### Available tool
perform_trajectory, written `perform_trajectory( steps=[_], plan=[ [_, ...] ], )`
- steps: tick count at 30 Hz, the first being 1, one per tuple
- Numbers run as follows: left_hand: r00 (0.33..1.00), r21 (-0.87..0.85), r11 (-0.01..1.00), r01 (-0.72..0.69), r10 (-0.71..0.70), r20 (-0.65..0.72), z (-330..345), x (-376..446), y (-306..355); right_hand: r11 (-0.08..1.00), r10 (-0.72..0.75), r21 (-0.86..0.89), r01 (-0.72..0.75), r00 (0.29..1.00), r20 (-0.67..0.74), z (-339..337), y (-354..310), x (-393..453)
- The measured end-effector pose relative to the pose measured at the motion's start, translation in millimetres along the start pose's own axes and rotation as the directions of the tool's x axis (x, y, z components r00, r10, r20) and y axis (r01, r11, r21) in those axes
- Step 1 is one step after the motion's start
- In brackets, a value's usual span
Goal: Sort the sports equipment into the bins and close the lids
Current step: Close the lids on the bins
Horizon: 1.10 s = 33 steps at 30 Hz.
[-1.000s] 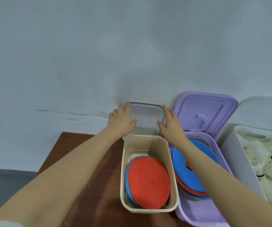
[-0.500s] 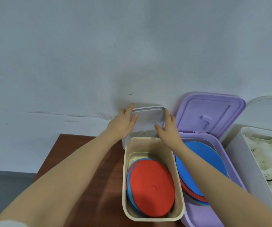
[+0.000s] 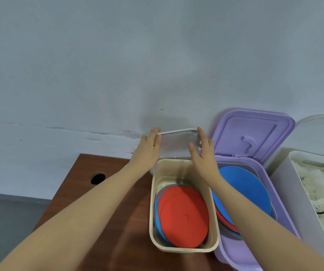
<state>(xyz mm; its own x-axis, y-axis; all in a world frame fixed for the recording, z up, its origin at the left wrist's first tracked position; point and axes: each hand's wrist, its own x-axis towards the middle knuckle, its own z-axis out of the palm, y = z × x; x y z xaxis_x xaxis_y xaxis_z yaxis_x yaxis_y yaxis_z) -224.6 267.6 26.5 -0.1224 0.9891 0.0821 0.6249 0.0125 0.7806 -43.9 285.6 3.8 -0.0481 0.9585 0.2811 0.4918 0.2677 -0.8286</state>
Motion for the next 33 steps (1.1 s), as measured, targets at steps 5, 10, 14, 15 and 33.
perform_trajectory(
  steps=[5,10,14,15,33],
  plan=[
    [0.988,-0.014,0.993,-0.120,0.118,-0.104,-22.6,-29.8,15.0,0.989,-0.093,0.103,0.101,0.992,-0.080,-12.8,-26.3,-29.2],
    [0.952,-0.026,0.958,-0.287,0.282,-0.120,-38.8,-69.6,22.5,0.962,-0.107,0.234,0.143,0.981,-0.160,-26.1,-50.5,-63.7],
    [0.943,-0.021,0.944,-0.328,0.326,-0.069,-40.6,-105.0,14.3,0.975,-0.045,0.210,0.072,0.991,-0.129,-38.8,-47.2,-102.7],
    [0.947,-0.005,0.948,-0.319,0.319,-0.036,-39.1,-112.9,11.1,0.981,-0.038,0.185,0.060,0.992,-0.120,-41.3,-43.3,-113.4],
    [0.885,0.387,0.843,-0.375,0.200,0.421,21.9,-198.8,-54.0,0.986,0.024,-0.167,-0.001,0.991,0.135,-46.3,23.0,-225.2]
  ],
)
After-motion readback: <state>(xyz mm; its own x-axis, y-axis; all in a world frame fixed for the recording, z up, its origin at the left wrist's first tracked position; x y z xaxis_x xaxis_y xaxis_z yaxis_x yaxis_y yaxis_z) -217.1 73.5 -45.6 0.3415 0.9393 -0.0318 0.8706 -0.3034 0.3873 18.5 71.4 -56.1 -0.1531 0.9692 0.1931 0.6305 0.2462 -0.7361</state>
